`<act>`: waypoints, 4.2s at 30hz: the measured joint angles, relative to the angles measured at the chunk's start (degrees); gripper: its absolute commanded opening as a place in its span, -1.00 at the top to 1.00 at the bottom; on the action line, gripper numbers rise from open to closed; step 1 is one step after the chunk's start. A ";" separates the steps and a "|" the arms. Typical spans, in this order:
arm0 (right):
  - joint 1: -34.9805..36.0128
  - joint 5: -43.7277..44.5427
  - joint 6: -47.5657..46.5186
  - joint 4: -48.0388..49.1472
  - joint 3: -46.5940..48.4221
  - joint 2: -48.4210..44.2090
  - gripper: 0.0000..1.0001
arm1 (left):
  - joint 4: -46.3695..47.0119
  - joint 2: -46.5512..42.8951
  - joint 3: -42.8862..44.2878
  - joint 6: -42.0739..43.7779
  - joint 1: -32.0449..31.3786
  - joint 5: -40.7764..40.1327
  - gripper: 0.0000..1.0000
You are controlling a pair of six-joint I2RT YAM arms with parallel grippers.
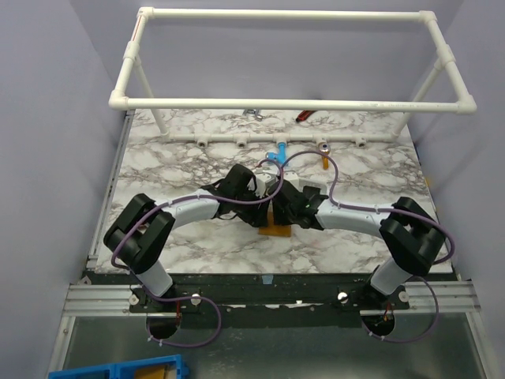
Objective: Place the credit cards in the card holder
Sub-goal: Open the card holder at the center of the board, then pick up the credit card from the storage box.
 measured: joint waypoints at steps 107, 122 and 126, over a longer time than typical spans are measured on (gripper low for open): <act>-10.67 -12.96 8.74 -10.47 0.02 -18.84 -0.17 | -17.27 -5.90 19.80 19.71 5.51 -4.50 -0.19; -10.69 -13.09 2.89 -0.15 19.12 12.44 -0.21 | -16.44 2.51 23.21 16.15 15.15 -3.87 -0.11; -10.69 -12.66 2.73 -0.04 20.76 15.34 -0.27 | -15.76 2.51 23.19 15.32 15.12 -3.08 -0.11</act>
